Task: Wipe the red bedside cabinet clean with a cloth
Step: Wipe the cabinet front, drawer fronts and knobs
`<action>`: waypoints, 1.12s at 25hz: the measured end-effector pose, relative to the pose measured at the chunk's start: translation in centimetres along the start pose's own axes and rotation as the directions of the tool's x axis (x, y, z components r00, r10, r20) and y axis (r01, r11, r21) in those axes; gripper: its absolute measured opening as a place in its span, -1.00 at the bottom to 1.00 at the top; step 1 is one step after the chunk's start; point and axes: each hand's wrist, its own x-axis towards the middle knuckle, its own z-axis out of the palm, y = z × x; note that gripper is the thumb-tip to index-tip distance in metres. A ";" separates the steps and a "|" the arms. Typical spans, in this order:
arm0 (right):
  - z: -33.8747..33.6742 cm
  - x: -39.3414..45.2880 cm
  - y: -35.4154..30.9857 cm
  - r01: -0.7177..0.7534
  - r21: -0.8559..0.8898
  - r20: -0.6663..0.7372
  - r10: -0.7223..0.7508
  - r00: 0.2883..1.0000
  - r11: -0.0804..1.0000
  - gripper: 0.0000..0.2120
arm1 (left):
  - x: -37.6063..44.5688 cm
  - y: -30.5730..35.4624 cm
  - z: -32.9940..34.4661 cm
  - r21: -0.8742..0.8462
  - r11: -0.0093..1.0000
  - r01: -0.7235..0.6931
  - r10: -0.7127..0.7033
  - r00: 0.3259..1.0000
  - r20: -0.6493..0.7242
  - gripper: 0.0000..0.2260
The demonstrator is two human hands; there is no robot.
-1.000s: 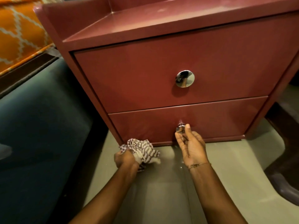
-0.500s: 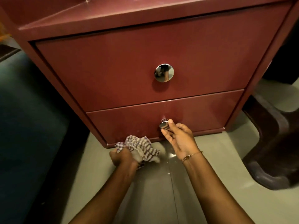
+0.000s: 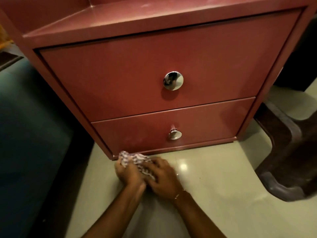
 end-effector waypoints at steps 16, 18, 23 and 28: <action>-1.6 0.6 1.5 -0.261 -0.230 -0.266 0.197 0.944 0.938 -0.64 | -5.8 -2.2 2.8 0.043 0.951 0.307 -0.280 0.794 0.539 -0.58; -1.0 1.3 0.7 -0.273 -0.195 -0.219 0.229 0.948 0.942 -0.63 | -4.8 -1.9 2.1 0.013 0.928 0.371 -0.325 0.796 0.510 -0.59; -4.2 0.2 3.7 -0.514 -0.199 -0.414 0.404 0.816 0.835 -0.63 | -8.9 -1.0 5.0 0.287 0.911 0.298 -0.413 0.629 0.658 -0.71; -8.3 -1.1 5.1 -0.716 0.073 -0.403 0.677 0.616 0.695 -0.54 | -10.6 0.5 7.1 0.428 0.892 0.145 -0.445 0.449 0.775 -0.76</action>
